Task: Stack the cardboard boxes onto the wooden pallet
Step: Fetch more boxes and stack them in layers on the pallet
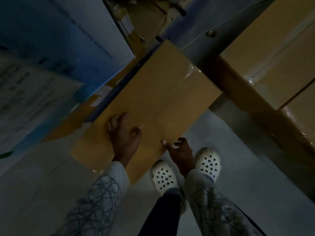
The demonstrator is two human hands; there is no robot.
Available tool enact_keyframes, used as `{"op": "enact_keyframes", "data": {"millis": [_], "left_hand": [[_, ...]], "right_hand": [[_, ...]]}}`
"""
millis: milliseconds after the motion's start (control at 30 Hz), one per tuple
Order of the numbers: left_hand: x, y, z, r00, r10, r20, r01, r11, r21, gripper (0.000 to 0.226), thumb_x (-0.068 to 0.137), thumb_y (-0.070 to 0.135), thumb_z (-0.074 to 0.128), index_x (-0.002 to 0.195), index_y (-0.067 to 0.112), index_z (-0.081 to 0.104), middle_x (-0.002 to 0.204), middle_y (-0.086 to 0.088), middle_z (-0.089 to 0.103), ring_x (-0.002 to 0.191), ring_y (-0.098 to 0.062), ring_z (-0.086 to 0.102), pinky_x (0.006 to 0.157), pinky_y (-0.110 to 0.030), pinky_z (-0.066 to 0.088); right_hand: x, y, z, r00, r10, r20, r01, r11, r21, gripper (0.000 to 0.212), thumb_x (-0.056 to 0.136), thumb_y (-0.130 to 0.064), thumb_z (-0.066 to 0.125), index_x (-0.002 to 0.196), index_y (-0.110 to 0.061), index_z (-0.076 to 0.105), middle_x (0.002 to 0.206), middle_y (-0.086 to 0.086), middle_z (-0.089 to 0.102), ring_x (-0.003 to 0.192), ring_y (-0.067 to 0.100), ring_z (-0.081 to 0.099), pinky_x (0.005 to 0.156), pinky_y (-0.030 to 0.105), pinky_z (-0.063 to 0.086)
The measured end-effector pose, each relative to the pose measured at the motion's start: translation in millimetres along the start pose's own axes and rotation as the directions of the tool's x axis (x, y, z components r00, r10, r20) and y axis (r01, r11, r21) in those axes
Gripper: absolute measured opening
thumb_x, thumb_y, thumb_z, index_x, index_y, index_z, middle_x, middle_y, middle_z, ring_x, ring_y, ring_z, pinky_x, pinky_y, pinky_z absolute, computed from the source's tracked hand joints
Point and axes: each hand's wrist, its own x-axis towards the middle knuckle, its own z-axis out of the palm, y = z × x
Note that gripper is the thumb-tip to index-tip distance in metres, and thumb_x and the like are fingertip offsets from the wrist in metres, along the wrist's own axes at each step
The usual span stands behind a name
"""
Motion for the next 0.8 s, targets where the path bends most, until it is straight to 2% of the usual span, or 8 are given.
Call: {"op": "enact_keyframes", "data": {"millis": [67,100,167,233,333,500,633,800], "left_hand": [[7,12,-13,0.997,-0.029,-0.076,0.037,0.995,0.098,0.09,0.07,0.025,0.082,0.15,0.019,0.042,0.151,-0.01,0.034,0.135,-0.031,0.031,0.114,-0.047,0.021],[12,14,-18,0.996,-0.035,-0.081,0.046,0.989,0.138,0.1,0.067,0.031,0.084,0.154,0.02,0.034,0.157,-0.011,0.028,0.14,-0.032,0.027,0.116,-0.048,0.018],[22,12,-26,0.999,-0.048,0.003,0.047,0.981,0.19,0.108,0.068,0.039,0.085,0.158,0.02,0.028,0.161,-0.013,0.025,0.145,-0.035,0.025,0.119,-0.053,0.018],[26,8,-29,0.994,-0.069,0.079,0.055,0.983,0.174,0.102,0.074,0.04,0.082,0.158,0.019,0.029,0.16,-0.012,0.032,0.145,-0.036,0.03,0.118,-0.057,0.024],[17,17,-40,0.992,-0.082,0.094,0.065,0.982,0.175,0.096,0.077,0.035,0.079,0.157,0.018,0.029,0.16,-0.011,0.034,0.146,-0.034,0.029,0.119,-0.054,0.022],[-16,72,-90,0.979,-0.122,0.163,0.084,0.971,0.224,0.102,0.078,0.036,0.076,0.16,0.022,0.017,0.164,-0.006,0.025,0.151,-0.026,0.017,0.12,-0.047,0.011],[-67,136,-147,0.98,-0.048,0.192,0.005,0.975,0.222,0.105,0.076,0.045,0.074,0.16,0.019,0.018,0.163,-0.006,0.028,0.151,-0.026,0.019,0.122,-0.049,0.007],[-137,224,-216,0.961,0.091,0.262,-0.136,0.977,0.162,0.103,0.078,0.048,0.072,0.159,0.013,0.019,0.161,-0.012,0.033,0.147,-0.031,0.029,0.121,-0.05,0.017]], "right_hand": [[-5,7,-4,1.0,0.018,0.009,-0.018,1.0,-0.011,0.069,0.078,-0.075,0.07,0.112,-0.015,0.066,0.111,0.005,0.071,0.11,0.029,0.066,0.097,0.041,0.053],[-7,10,-5,1.0,0.027,0.013,-0.026,0.999,-0.029,0.072,0.076,-0.084,0.062,0.093,-0.013,0.067,0.099,0.008,0.071,0.102,0.031,0.068,0.092,0.042,0.054],[-13,9,-5,0.996,0.073,0.047,-0.071,0.997,-0.026,0.074,0.08,-0.086,0.051,0.073,-0.013,0.061,0.089,0.014,0.069,0.095,0.034,0.068,0.092,0.047,0.055],[-21,0,-1,0.986,0.14,0.092,-0.15,0.982,0.116,0.058,0.095,-0.069,0.053,0.085,-0.013,0.064,0.098,0.011,0.066,0.102,0.033,0.064,0.097,0.048,0.052],[-37,-14,0,0.969,0.229,0.092,-0.247,0.905,0.346,0.048,0.1,-0.052,0.059,0.125,-0.012,0.063,0.124,0.008,0.062,0.116,0.036,0.059,0.1,0.047,0.047],[-115,-28,-43,0.99,0.141,-0.006,-0.132,0.94,0.315,0.047,0.09,-0.06,0.07,0.087,-0.013,0.067,0.09,0.003,0.066,0.084,0.022,0.062,0.081,0.036,0.049],[-221,-31,-103,0.985,0.124,-0.118,-0.089,0.961,0.262,0.057,0.083,-0.074,0.065,0.099,-0.019,0.072,0.097,0.001,0.071,0.092,0.023,0.068,0.093,0.042,0.056],[-353,-15,-174,0.95,0.125,-0.286,-0.049,0.965,0.258,0.042,0.097,-0.059,0.06,0.093,-0.018,0.064,0.095,0.005,0.065,0.089,0.025,0.06,0.086,0.035,0.05]]}}
